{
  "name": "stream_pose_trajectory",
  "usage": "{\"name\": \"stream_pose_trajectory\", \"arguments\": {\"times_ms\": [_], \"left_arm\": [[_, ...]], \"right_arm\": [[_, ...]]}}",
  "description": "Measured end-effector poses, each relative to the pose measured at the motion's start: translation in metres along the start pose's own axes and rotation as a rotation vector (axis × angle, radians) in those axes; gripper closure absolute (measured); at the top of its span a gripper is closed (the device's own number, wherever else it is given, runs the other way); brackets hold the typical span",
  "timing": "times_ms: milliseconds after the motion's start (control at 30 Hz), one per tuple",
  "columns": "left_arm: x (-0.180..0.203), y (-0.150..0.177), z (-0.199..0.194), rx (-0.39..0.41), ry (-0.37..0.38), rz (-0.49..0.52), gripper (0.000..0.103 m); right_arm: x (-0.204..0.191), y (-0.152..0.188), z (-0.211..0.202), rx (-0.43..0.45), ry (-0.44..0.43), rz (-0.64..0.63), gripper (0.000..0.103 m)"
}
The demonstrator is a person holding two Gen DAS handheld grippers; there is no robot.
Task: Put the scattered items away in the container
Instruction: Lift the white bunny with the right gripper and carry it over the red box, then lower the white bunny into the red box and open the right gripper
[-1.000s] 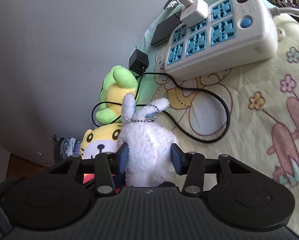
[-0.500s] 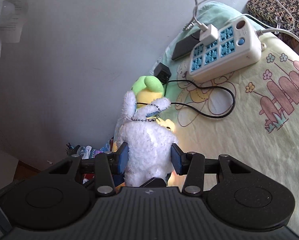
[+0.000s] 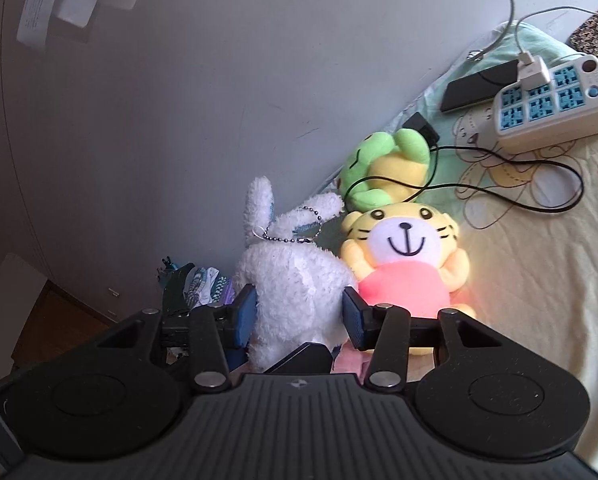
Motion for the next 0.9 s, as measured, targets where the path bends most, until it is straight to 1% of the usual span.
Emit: {"name": "stream_pose_trajectory", "arguments": {"times_ms": [267,467,667,900], "left_arm": [[-0.057,0.004,-0.036,0.038,-0.072,-0.035,0.03],[-0.096,0.016,-0.044,0.019,-0.108,-0.054,0.03],[-0.136,0.034,-0.034,-0.042,-0.085,-0.104,0.03],[-0.161,0.058,-0.018,-0.131,-0.036,-0.105,0.03]], "right_arm": [[-0.044,0.021,0.041,-0.038,-0.044,-0.064,0.055],[-0.075,0.042,0.076,-0.057,-0.023,-0.149,0.054],[-0.085,0.063,0.112,-0.083,0.029,-0.164,0.054],[-0.092,0.081,0.144,-0.122,0.144,-0.244,0.054]]}}
Point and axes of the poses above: each gripper's, at about its wrist camera, not at the fingertips, and z roughly the way its jaws point, x to its right, y to its underside, the point moved 2 cm from there along z, roughly the way its jaws point, and after that the axes turned 2 degrees about z, right-handed, at the moved point
